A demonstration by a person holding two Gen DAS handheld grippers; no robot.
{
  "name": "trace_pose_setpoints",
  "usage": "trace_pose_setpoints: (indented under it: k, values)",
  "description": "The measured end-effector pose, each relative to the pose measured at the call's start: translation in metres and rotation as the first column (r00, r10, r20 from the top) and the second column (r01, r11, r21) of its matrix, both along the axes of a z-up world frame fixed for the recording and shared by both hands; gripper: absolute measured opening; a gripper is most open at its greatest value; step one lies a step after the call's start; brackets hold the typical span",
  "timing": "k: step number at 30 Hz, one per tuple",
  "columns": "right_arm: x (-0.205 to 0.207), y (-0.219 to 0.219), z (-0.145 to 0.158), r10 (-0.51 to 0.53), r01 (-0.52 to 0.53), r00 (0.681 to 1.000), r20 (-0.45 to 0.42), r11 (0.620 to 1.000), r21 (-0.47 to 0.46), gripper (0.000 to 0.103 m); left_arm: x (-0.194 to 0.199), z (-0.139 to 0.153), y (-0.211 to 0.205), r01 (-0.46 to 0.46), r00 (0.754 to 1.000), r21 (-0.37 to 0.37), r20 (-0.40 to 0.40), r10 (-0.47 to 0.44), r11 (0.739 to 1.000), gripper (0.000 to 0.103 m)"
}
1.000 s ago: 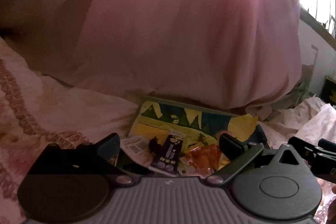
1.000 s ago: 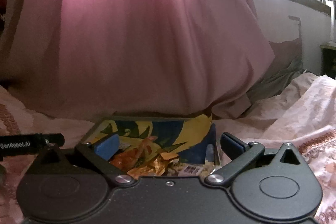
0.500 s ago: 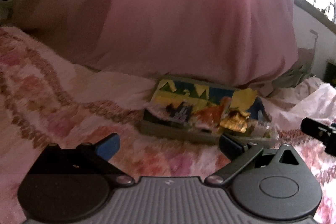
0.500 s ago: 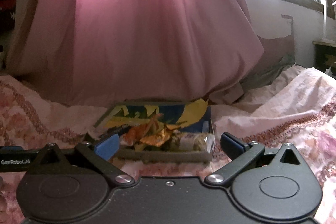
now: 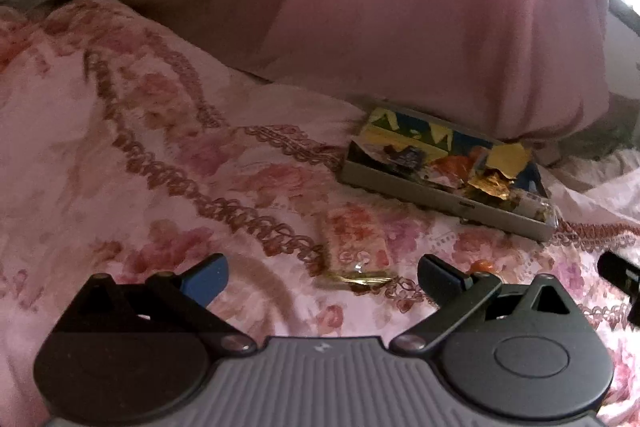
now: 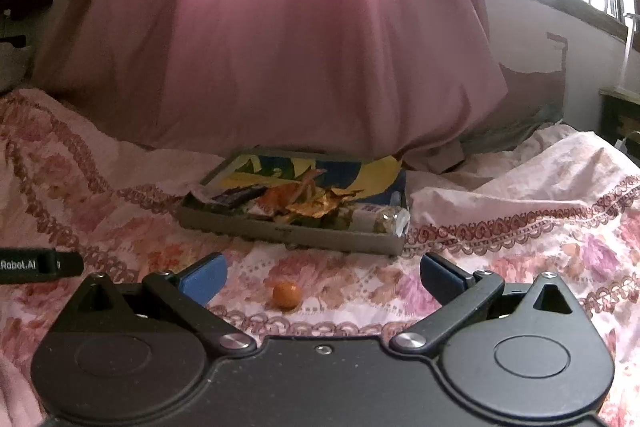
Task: Organize snacks
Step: 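Lift both tools away from the tray, then move left tool to clear rice cracker packet while right tool approaches orange ball candy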
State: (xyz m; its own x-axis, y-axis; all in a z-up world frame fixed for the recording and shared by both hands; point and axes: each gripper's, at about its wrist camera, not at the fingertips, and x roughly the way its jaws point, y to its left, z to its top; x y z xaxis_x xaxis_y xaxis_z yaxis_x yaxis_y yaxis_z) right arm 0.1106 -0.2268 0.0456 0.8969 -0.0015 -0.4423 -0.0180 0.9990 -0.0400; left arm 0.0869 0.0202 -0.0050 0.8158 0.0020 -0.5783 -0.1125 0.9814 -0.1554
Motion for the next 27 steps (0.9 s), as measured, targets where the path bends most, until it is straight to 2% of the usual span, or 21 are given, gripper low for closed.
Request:
trace_pose_setpoints:
  k: [14,27]
  values:
    - [-0.013,0.018,-0.003,0.025,-0.026,0.999,-0.045,0.999,-0.037,0.102,-0.019,0.003,-0.012,-0.003,1.0,0.077,0.002,0.003,0.997,0.103]
    - [-0.005,0.033,-0.012,0.086,-0.093,0.991,-0.098,0.993,-0.067,0.102,-0.01,-0.005,-0.016,-0.01,0.998,0.129,-0.058,0.017,0.992,0.103]
